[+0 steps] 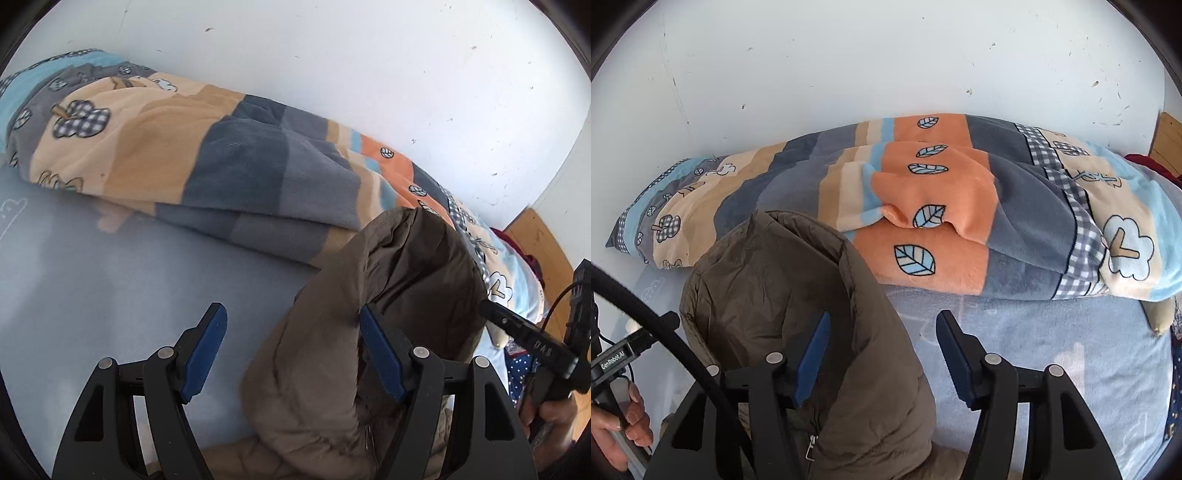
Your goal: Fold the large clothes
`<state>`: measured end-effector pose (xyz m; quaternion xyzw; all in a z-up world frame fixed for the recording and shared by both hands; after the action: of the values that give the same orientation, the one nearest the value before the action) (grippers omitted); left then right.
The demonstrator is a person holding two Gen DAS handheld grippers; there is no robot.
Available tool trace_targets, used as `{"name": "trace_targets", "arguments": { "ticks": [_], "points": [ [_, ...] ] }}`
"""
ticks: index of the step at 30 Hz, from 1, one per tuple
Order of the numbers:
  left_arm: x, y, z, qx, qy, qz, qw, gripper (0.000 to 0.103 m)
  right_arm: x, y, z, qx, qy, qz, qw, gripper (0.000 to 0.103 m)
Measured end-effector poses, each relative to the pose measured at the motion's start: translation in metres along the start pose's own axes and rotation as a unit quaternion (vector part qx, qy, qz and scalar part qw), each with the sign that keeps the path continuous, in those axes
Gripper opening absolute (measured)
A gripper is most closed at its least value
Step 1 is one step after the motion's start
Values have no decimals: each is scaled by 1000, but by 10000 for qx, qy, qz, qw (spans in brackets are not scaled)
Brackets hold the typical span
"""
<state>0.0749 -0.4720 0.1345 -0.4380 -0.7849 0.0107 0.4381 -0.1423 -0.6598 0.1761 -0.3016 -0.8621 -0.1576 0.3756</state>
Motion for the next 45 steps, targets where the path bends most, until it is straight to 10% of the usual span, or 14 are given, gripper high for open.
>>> {"name": "trace_targets", "arguments": {
  "ticks": [4,5,7,9,18,24,32,37,45],
  "points": [
    [-26,-31,-8,-545,72,-299,9980,73,-20,9,-4,256,4,186,9995,47],
    [-30,-36,-7,-672,63,-466,9966,57,-22,11,-3,269,68,138,9995,8],
    [-39,-43,0,-873,290,-541,9943,12,-18,14,2,341,-22,179,9993,8],
    [-32,-44,8,-899,219,-506,9944,10,-4,16,8,443,-130,172,9988,8],
    [95,-72,57,-1303,-116,243,9911,10,114,5,52,375,-599,-490,9963,8],
    [165,-65,146,-1279,-11,419,9909,11,182,7,130,728,-793,-773,9912,8],
    [137,-43,291,-1297,1080,-389,9849,23,128,5,280,943,425,-198,9944,14],
    [174,-50,296,-1246,1181,-115,9851,48,146,-4,297,738,652,-212,9949,24],
    [241,-76,265,-1954,482,-21,9795,49,242,-34,263,396,49,-697,9968,33]
  ]
}}
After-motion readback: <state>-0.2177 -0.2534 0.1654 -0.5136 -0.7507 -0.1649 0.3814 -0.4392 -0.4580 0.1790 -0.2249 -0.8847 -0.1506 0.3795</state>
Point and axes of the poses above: each gripper's, at about its wrist camera, not at the fingertips, and x roughly against the way its jaws point, y to its left, z to its underside, the point moved 2 cm from there along -x, roughly the way its jaws point, and after that the axes turned 2 degrees about z, right-handed, at the moved point
